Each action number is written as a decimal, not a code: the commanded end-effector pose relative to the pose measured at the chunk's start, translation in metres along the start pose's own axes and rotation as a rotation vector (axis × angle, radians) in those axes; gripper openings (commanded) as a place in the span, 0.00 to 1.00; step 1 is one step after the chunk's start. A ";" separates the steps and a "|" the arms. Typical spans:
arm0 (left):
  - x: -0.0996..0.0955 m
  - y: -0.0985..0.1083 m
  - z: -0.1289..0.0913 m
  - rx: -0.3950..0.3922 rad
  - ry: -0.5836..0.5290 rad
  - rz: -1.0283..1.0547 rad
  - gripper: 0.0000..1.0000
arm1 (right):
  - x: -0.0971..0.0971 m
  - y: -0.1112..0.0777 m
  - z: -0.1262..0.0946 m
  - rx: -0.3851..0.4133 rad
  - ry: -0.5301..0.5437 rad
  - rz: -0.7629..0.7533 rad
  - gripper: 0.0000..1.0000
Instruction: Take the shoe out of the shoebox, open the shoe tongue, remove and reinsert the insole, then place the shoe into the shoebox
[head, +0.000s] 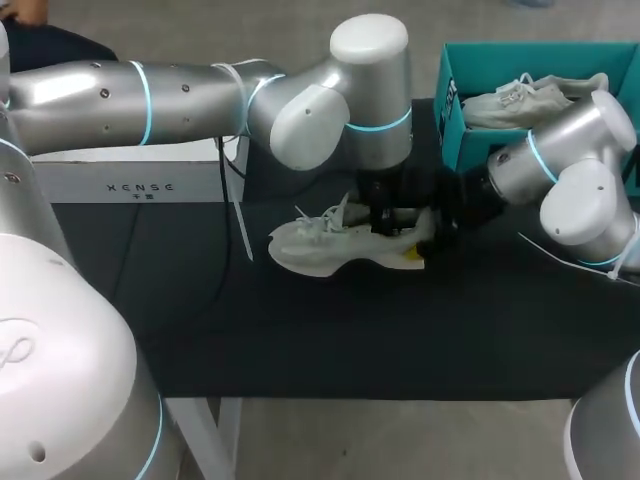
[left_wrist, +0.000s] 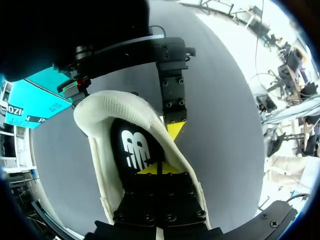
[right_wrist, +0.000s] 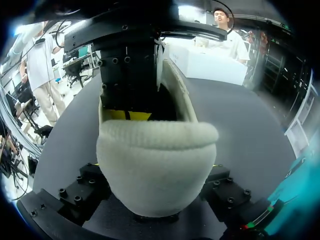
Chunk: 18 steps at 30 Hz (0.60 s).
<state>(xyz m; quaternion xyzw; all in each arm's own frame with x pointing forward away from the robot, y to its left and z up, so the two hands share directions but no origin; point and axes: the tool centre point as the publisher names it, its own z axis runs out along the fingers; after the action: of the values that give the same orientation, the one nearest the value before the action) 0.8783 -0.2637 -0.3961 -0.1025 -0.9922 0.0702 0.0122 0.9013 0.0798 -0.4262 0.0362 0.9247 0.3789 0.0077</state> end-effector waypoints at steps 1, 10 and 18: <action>0.001 0.004 0.004 -0.020 -0.010 -0.025 0.00 | 0.000 -0.002 0.004 0.001 0.000 -0.001 0.00; 0.006 0.027 -0.004 -0.042 -0.025 -0.080 0.00 | 0.000 -0.002 0.004 0.001 0.000 -0.001 0.00; 0.008 0.037 0.006 -0.072 0.008 -0.098 0.00 | 0.000 -0.002 0.004 0.001 0.000 -0.001 0.00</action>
<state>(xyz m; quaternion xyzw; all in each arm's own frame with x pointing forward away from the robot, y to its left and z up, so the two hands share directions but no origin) 0.8761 -0.2262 -0.4039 -0.0528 -0.9980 0.0332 0.0124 0.9014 0.0797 -0.4263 0.0363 0.9245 0.3793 0.0076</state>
